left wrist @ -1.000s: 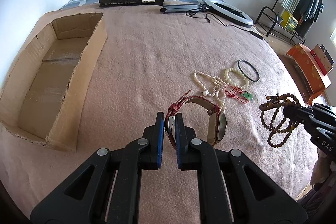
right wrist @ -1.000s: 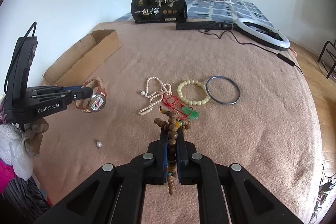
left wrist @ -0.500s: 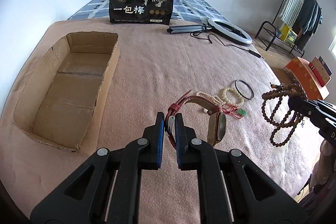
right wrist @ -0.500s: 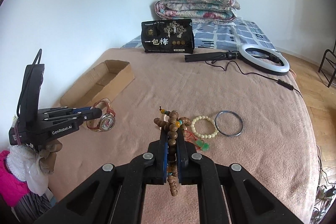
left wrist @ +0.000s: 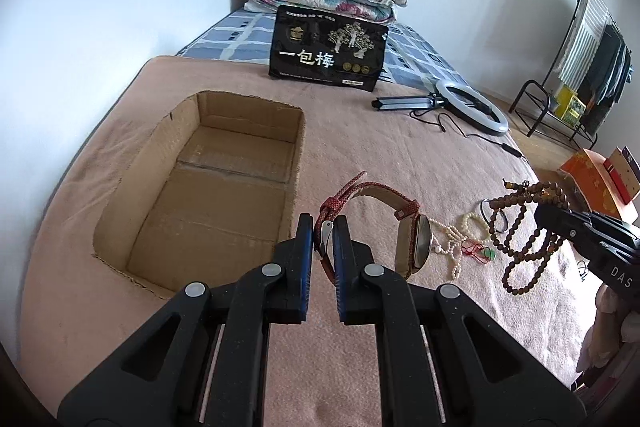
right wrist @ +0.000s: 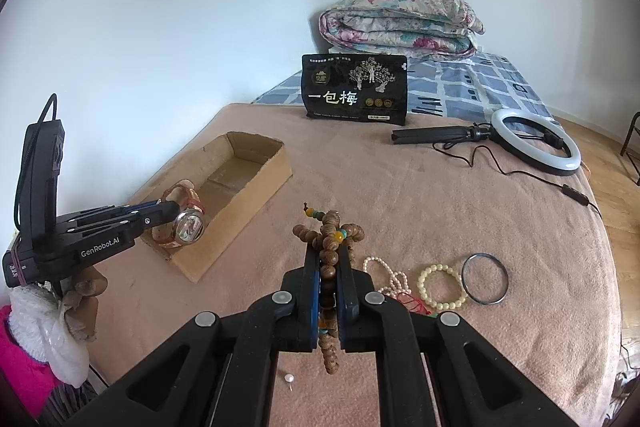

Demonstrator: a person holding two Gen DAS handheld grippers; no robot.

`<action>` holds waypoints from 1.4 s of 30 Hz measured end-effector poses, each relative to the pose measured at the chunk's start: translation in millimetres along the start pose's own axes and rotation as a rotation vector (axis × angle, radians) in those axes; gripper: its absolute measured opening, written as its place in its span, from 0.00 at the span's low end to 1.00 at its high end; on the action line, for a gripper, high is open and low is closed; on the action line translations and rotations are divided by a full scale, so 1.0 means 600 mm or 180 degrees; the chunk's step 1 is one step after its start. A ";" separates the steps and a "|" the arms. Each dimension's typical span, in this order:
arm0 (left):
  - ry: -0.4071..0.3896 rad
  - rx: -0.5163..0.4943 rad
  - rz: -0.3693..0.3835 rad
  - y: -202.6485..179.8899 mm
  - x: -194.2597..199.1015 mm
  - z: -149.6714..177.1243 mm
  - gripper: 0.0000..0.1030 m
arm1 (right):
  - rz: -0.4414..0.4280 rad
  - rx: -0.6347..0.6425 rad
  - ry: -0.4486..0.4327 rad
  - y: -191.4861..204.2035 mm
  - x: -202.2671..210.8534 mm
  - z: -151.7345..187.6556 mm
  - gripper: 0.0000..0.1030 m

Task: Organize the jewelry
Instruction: 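Carry the watch with the left gripper while the right carries the beads over the box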

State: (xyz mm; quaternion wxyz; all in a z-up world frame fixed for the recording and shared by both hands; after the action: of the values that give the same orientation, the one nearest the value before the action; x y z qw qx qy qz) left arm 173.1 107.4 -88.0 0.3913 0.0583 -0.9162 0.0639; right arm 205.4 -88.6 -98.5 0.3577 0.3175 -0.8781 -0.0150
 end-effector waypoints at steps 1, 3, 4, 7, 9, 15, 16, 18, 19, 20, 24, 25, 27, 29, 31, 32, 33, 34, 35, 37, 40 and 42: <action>-0.0011 0.0021 -0.0022 0.009 0.001 -0.003 0.07 | -0.0004 -0.0003 -0.0002 0.005 -0.004 -0.004 0.04; -0.0039 0.0037 -0.0078 0.024 0.003 -0.009 0.07 | 0.0025 0.0019 -0.0006 0.018 -0.012 -0.013 0.04; -0.0054 0.0042 -0.0106 0.032 0.003 -0.012 0.07 | 0.0048 0.0040 -0.0014 0.024 -0.016 -0.017 0.04; -0.0090 0.0085 -0.0160 0.056 0.007 -0.020 0.07 | 0.0031 0.0048 -0.0043 0.042 -0.026 -0.030 0.04; -0.0106 0.0114 -0.0192 0.070 0.008 -0.025 0.07 | 0.0021 0.0060 -0.0062 0.052 -0.033 -0.041 0.04; -0.0136 0.0207 -0.0283 0.110 0.008 -0.037 0.07 | -0.0040 0.0183 -0.0098 0.090 -0.057 -0.073 0.04; -0.0138 0.0222 -0.0295 0.115 0.007 -0.038 0.07 | -0.0056 0.0206 -0.0101 0.097 -0.062 -0.079 0.04; -0.0139 0.0254 -0.0316 0.126 0.005 -0.042 0.07 | -0.0090 0.0269 -0.0105 0.112 -0.074 -0.092 0.04; -0.0140 0.0269 -0.0328 0.130 0.005 -0.043 0.07 | -0.0109 0.0299 -0.0105 0.120 -0.079 -0.098 0.04; -0.0140 0.0283 -0.0336 0.134 0.004 -0.044 0.07 | -0.0127 0.0324 -0.0106 0.127 -0.085 -0.103 0.04; -0.0112 0.0345 -0.0362 0.148 -0.002 -0.044 0.07 | -0.0229 0.0404 -0.0095 0.159 -0.108 -0.120 0.04; -0.0100 0.0354 -0.0375 0.153 -0.003 -0.042 0.07 | -0.0253 0.0409 -0.0092 0.166 -0.116 -0.124 0.04; -0.0068 0.0373 -0.0403 0.161 -0.009 -0.039 0.07 | -0.0285 0.0420 -0.0082 0.175 -0.130 -0.131 0.04; -0.0037 0.0397 -0.0424 0.170 -0.014 -0.035 0.07 | -0.0306 0.0425 -0.0078 0.182 -0.145 -0.136 0.04; -0.0016 0.0403 -0.0461 0.179 -0.020 -0.031 0.07 | -0.0341 0.0396 -0.0072 0.185 -0.158 -0.140 0.04; -0.0002 0.0414 -0.0474 0.184 -0.023 -0.029 0.07 | -0.0359 0.0377 -0.0066 0.187 -0.164 -0.142 0.04; 0.0017 0.0428 -0.0477 0.188 -0.027 -0.028 0.07 | -0.0378 0.0360 -0.0060 0.189 -0.171 -0.144 0.04; 0.0033 0.0438 -0.0483 0.191 -0.031 -0.027 0.07 | -0.0387 0.0350 -0.0054 0.189 -0.176 -0.146 0.04; 0.0045 0.0440 -0.0500 0.195 -0.034 -0.024 0.07 | -0.0388 0.0347 -0.0050 0.190 -0.182 -0.147 0.04; 0.0067 0.0450 -0.0531 0.202 -0.039 -0.021 0.07 | -0.0393 0.0343 -0.0047 0.195 -0.191 -0.147 0.04; 0.0106 0.0468 -0.0551 0.212 -0.048 -0.015 0.07 | -0.0430 0.0315 -0.0038 0.200 -0.204 -0.147 0.04; 0.0123 0.0469 -0.0563 0.215 -0.052 -0.014 0.07 | -0.0447 0.0316 -0.0026 0.204 -0.213 -0.148 0.04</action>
State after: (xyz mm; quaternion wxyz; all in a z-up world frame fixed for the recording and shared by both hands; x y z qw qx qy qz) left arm 180.3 237.6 -114.5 0.4077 0.1663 -0.8926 0.0975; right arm 264.4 99.6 -80.6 0.3360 0.3956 -0.8548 0.0021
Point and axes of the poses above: each gripper's, at about its wrist camera, not at the fingertips, and x roughly against the way its jaws point, y to its left, z to its underside, the point moved 5 cm from there along -x, roughly the way its jaws point, and after that the axes turned 9 degrees about -z, right-handed, at the moved point
